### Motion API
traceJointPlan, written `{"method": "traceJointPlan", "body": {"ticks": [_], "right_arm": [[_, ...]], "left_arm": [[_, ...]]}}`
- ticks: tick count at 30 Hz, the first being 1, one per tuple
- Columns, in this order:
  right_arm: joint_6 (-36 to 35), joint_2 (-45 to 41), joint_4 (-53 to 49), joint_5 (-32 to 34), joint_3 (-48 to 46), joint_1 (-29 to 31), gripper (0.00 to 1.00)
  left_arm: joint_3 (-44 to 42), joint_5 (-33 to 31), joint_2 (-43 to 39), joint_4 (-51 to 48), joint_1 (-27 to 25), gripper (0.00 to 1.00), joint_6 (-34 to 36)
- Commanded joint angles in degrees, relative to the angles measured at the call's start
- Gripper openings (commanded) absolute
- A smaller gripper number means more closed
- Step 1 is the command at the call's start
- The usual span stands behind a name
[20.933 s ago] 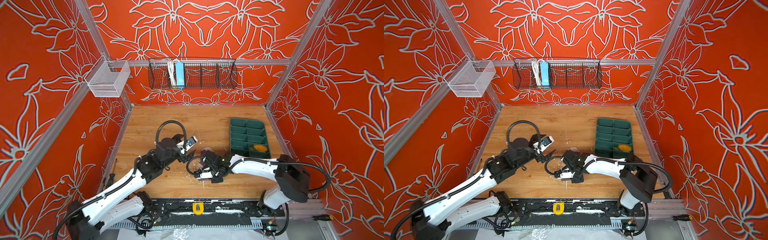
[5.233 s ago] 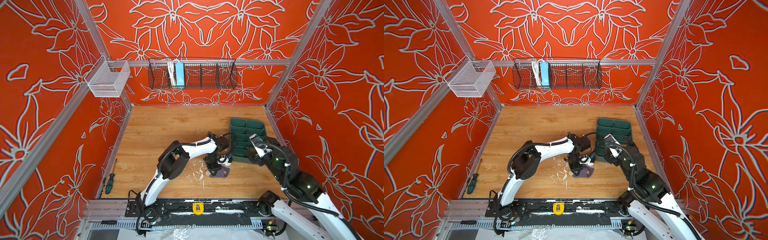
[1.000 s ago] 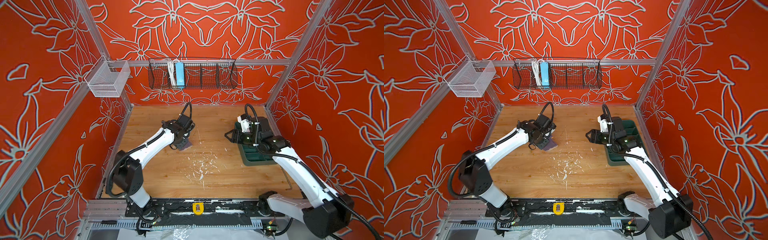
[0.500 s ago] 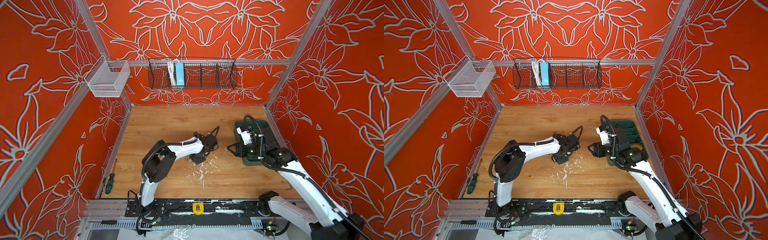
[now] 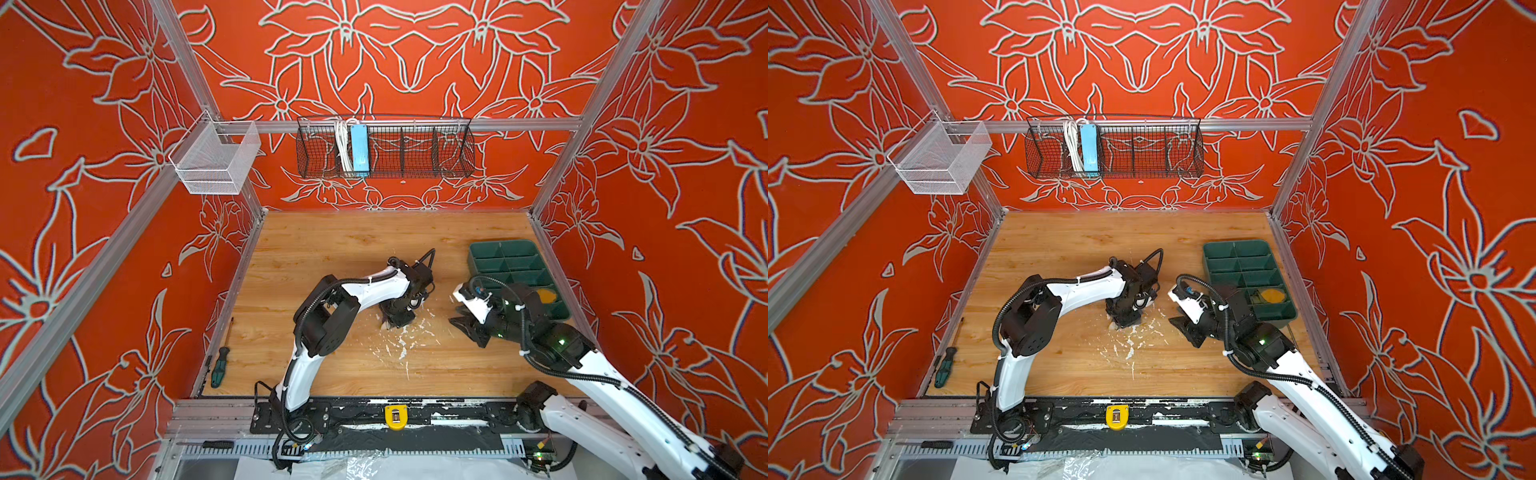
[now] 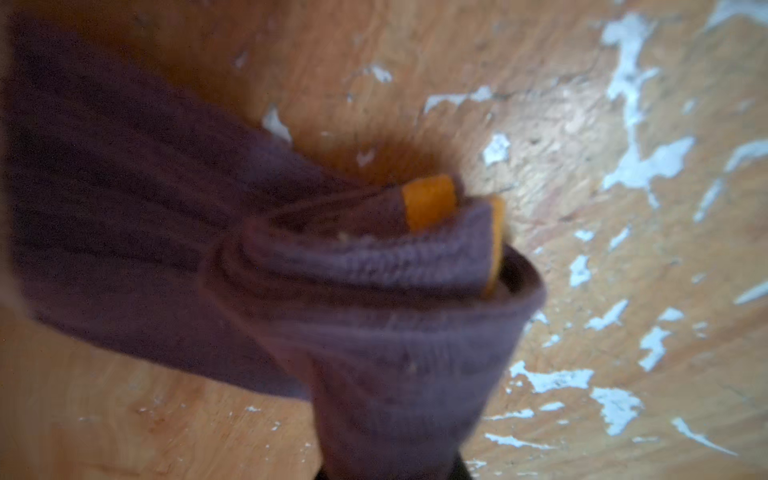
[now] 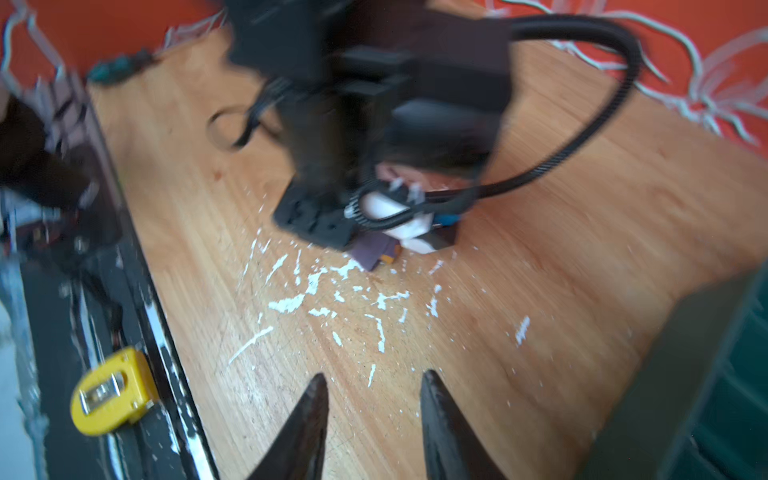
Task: Roll the socks
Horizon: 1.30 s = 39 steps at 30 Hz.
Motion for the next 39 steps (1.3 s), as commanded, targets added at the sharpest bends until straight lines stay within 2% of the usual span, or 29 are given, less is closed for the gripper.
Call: {"method": "traceJointPlan", "body": {"ticks": [1, 5, 8, 14, 22, 24, 29, 39], "right_arm": [[-18.0, 1.1, 2.2, 1.2, -3.6, 5.9, 0.39], [-25.9, 5.1, 8.4, 8.7, -5.5, 14.7, 0.43], [-30.7, 11.1, 13.0, 13.8, -5.3, 18.4, 0.45], [-34.5, 25.1, 29.1, 21.1, -6.1, 18.4, 0.46], [-38.3, 37.4, 38.5, 26.4, -6.1, 16.6, 0.46], [-39.1, 38.7, 39.3, 26.7, -6.0, 15.6, 0.48], [-40.9, 39.2, 38.7, 26.9, -6.1, 13.1, 0.62], [-38.5, 39.8, 45.1, 26.6, -6.8, 11.3, 0.60]], "left_arm": [[-2.6, 22.3, 10.7, 3.7, -0.5, 0.00, 1.4], [-0.8, 26.5, 13.3, 2.8, 0.7, 0.01, 1.7], [-0.6, 27.0, 14.3, 3.2, 1.7, 0.02, 1.9], [-3.1, 27.0, 13.7, 5.6, 2.3, 0.07, 2.3], [-3.7, 27.2, 13.4, 6.3, 2.3, 0.07, 2.5], [-3.7, 26.6, 13.1, 6.5, 2.3, 0.07, 2.4], [-3.5, 26.6, 13.0, 6.4, 2.3, 0.07, 2.7], [-3.7, 26.8, 13.4, 6.5, 2.3, 0.07, 2.5]]}}
